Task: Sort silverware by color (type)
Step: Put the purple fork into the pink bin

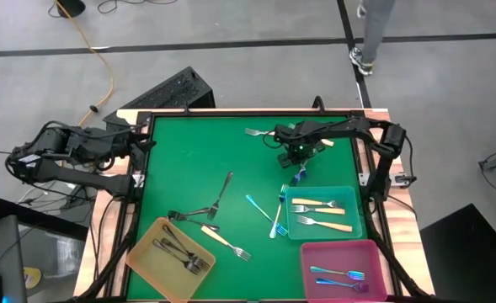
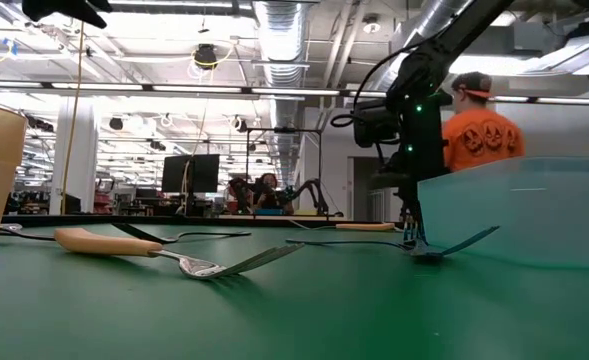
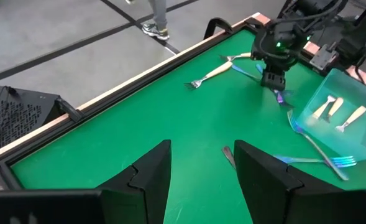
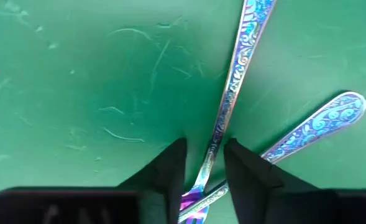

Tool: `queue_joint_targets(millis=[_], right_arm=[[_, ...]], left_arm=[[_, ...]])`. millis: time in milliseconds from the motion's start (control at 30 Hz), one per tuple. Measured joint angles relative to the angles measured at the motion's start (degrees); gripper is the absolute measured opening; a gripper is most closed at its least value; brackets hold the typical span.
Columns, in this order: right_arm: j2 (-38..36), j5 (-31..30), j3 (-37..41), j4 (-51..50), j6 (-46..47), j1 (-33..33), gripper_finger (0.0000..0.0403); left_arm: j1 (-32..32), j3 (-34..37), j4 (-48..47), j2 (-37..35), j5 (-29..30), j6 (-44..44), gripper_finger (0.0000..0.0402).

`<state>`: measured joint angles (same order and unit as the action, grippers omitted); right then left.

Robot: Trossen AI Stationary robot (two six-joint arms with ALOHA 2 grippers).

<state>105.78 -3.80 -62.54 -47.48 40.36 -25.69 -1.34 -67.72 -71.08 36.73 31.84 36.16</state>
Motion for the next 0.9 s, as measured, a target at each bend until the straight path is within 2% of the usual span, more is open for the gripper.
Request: queue_joint_targets(millis=[167,333,567,900], right_arm=[[0.08,2.66,0.04,0.31,-1.40,-0.66,0.0072],[0.08,4.04,0.04,0.37,-1.38,-1.13,0.0031],[0.21,4.79,-0.69,-0.36,-1.43,-0.75,0.0027],[0.58,4.86,-9.57,-0.26,-5.37,0.06,0.0027]], left_arm=[[0.00,0.00,-0.19,0.00,0.00,0.02,0.0158],[0.00,0.00,-0.19,0.00,0.02,0.02,0.0158],[0.00,0.00,-0.19,0.00,0.02,0.03,0.0158],[0.00,0.00,-0.19,0.00,0.04,0.04,0.0158]])
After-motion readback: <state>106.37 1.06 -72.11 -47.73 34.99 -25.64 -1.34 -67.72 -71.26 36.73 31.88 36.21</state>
